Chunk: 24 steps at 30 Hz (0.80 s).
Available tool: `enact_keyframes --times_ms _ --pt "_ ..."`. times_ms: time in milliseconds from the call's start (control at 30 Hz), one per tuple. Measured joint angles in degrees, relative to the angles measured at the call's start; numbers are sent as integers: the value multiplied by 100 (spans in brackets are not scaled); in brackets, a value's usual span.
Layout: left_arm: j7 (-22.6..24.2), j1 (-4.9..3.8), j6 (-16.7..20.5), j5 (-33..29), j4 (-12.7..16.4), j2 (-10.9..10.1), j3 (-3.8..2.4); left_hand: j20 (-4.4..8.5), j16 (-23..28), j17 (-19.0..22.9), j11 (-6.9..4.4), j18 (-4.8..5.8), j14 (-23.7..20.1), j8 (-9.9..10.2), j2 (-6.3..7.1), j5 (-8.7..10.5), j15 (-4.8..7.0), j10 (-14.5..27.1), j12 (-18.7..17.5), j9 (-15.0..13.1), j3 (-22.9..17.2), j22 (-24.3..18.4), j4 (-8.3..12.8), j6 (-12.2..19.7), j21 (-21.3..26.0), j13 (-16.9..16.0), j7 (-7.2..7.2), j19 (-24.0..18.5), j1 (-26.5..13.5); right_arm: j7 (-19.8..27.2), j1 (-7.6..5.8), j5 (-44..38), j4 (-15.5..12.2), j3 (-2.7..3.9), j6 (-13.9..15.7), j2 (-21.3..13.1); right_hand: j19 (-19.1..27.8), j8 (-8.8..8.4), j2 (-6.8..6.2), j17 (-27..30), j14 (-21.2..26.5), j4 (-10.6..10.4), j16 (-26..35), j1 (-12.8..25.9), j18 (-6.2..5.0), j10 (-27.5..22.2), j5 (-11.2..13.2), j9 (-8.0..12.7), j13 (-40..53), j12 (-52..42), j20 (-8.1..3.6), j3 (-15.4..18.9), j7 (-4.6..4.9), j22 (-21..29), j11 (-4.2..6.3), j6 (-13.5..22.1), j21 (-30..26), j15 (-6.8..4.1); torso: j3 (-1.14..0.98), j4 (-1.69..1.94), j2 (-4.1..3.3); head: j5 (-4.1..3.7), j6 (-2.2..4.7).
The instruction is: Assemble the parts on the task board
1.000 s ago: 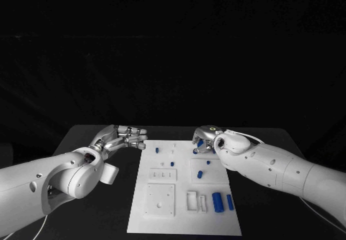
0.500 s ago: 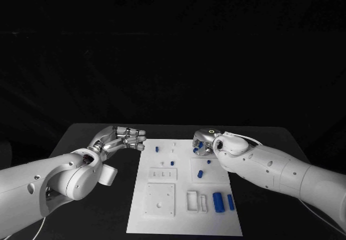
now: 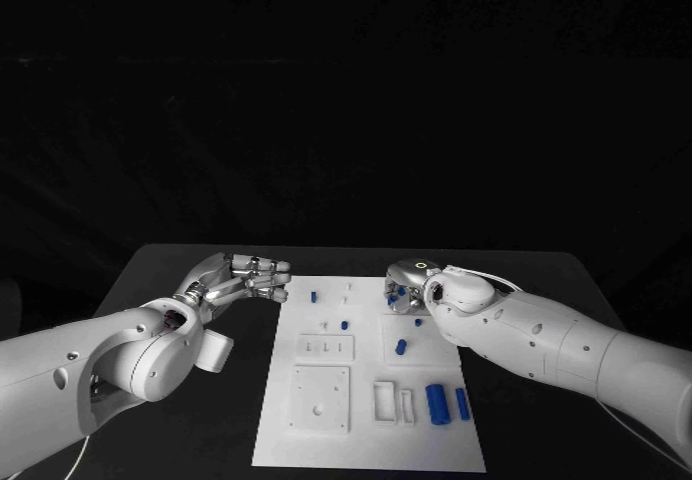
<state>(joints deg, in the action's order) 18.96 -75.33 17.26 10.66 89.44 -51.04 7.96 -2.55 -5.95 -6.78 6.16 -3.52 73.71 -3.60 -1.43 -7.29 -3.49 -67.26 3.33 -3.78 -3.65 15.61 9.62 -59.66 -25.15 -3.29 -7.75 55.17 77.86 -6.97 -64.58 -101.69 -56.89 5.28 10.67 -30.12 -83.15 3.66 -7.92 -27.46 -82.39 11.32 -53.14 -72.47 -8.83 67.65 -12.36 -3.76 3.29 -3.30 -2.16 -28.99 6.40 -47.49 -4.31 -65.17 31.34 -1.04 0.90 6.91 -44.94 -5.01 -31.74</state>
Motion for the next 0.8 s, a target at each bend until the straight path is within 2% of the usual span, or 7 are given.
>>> enact_keyframes --times_ms 67,167,300,467,800 --pt "-1 0 -1 0 -1 0 0 0 0 0 0 0 0 0 0 0 0 0 0 0 22 0 -22 0 0 0 0 0 0 0 0 -6 0 1 7 0 -30 -1 14 -5 0 -16 -1 14 26 153 81 -4 -1 0 -30 -97 -13 -212 35 -115 243 -1 0 1 -8 -1 1" --pt "-4 0 -3 0 -1 0 0 0 0 0 0 0 0 0 0 0 0 0 0 0 22 0 -22 0 0 0 0 0 0 -3 -2 -20 -1 4 43 0 -70 -19 62 -5 1 -34 -19 -2 61 409 209 -35 2 7 -70 -187 -64 -622 107 -331 720 -62 -2 2 -20 1 3" --pt "-8 0 -6 0 -1 0 0 0 -22 0 0 0 0 0 0 0 0 0 0 0 38 -1 -6 0 0 0 0 0 0 -15 -3 -44 -11 4 137 -1 -28 -16 91 -6 4 8 -19 -34 91 621 270 -82 2 31 -115 -261 -111 -867 177 -523 925 -124 -5 5 -35 3 15" --pt "-17 0 -9 0 -3 -1 0 0 -22 1 0 0 0 0 0 0 0 0 0 1 38 -1 -7 0 0 0 0 0 0 -79 8 -100 -30 -1 311 -1 33 -13 158 -25 14 52 -19 -102 177 680 511 -167 2 22 -175 -454 -147 -1082 136 -631 1008 -170 -8 8 -49 7 35" --pt "-39 -1 -16 0 -6 -2 0 0 -22 1 0 0 0 0 0 0 0 0 0 1 38 -1 -6 22 0 1 -22 0 0 -288 -9 -199 -270 -4 725 -7 34 -13 166 -64 14 22 -18 -109 183 680 656 -238 3 5 -175 -528 -149 -1386 136 -634 995 -170 -3 7 -69 15 101"
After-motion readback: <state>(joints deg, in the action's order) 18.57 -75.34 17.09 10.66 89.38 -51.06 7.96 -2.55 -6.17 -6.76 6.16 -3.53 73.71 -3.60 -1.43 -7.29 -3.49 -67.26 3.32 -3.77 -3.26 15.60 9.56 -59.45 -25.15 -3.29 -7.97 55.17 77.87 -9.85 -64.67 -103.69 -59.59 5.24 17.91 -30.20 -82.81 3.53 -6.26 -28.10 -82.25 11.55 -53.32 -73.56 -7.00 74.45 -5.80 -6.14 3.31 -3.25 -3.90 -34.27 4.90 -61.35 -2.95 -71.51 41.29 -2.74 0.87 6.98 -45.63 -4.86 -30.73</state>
